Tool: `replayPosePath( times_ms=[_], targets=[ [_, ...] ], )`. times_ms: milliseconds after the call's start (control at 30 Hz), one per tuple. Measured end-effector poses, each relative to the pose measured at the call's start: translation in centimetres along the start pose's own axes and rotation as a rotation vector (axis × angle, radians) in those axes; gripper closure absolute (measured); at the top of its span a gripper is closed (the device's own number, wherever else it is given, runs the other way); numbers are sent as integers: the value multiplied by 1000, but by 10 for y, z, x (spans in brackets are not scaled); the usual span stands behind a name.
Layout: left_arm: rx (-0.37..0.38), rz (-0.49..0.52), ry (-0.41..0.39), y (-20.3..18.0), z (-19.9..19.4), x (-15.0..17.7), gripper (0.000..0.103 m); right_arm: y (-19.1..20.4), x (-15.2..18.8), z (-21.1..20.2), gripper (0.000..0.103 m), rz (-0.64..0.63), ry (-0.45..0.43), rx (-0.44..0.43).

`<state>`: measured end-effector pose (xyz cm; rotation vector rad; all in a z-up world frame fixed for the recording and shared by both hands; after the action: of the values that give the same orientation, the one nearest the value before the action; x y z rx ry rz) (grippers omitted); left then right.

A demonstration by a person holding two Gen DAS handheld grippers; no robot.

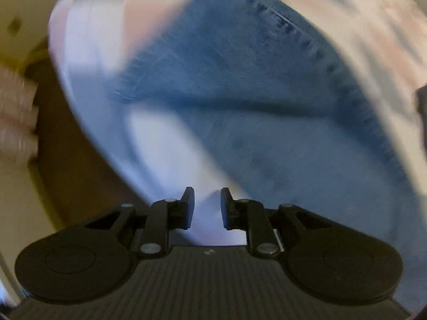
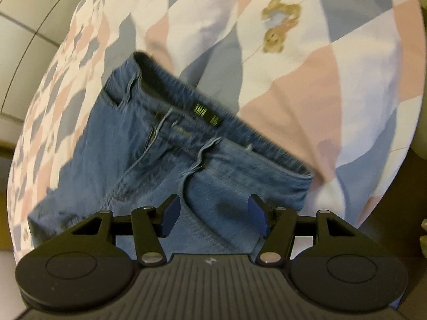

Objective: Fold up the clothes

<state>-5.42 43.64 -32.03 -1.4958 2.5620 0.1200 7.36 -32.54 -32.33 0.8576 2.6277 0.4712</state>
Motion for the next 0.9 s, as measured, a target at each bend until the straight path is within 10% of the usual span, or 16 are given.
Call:
replayPosePath(
  times_ms=[400,667,900],
  targets=[
    [194,309,-56,-134,-40,41,74,-50,31,5,44,22,38,37],
    [200,240,26,-139,-29,101,71,-73,36,31,43,178,17,-112],
    [182,169,-68,-123,-56,59,68,-62,23,2,98,65,-32,-83]
  ],
)
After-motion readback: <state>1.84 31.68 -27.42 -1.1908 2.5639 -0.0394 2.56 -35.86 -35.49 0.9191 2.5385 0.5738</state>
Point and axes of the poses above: each gripper's, at about its wrist camera, not at the fingertips, and z roughly the way its jaws point, y to its left, x to its underside, the point moved 10 cm from there along z, roughly the way its jaws point, and after that the axes turned 6 degrees about -z, right-handed, at the moved point
